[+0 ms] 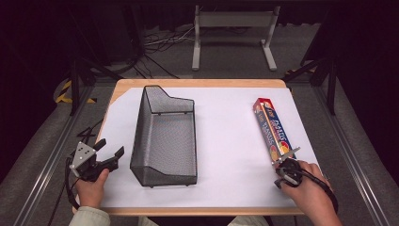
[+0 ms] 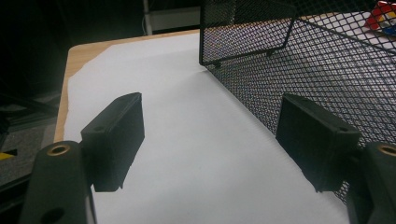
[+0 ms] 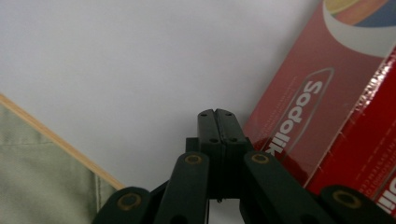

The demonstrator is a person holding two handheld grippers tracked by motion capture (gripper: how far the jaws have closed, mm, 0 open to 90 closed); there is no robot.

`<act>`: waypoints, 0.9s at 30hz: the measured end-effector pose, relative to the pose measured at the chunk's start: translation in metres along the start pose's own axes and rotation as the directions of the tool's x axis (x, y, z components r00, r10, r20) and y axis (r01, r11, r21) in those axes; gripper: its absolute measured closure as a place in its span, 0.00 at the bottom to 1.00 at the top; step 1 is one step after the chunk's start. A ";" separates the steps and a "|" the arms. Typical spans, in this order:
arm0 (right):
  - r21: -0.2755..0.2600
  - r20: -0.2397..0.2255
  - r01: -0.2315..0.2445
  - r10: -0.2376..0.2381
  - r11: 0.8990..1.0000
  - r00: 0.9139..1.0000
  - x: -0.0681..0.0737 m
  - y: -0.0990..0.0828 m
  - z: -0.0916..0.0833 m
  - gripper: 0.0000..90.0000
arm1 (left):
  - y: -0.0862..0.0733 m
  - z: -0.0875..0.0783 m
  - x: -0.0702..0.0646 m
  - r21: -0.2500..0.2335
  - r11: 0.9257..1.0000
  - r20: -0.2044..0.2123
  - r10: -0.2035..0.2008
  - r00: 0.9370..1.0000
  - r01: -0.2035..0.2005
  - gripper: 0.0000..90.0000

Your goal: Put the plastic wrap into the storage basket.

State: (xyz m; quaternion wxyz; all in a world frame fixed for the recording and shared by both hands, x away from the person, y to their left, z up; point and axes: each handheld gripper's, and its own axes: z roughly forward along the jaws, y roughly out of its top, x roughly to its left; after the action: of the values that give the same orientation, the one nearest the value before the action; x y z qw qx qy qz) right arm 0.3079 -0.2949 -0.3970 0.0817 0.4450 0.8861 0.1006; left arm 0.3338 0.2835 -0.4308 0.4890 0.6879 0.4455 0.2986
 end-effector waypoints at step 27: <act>-0.379 -0.145 0.063 -0.127 0.923 0.981 0.008 0.007 -0.016 0.64 | 0.000 0.002 -0.001 0.006 1.000 -0.005 0.000 1.000 0.000 0.26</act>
State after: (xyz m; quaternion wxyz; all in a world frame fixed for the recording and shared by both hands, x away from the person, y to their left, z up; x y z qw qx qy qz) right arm 0.3054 -0.2862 -0.3803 0.0950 0.3679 0.8752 0.2995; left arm 0.3350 0.2815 -0.4316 0.4857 0.6886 0.4477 0.2991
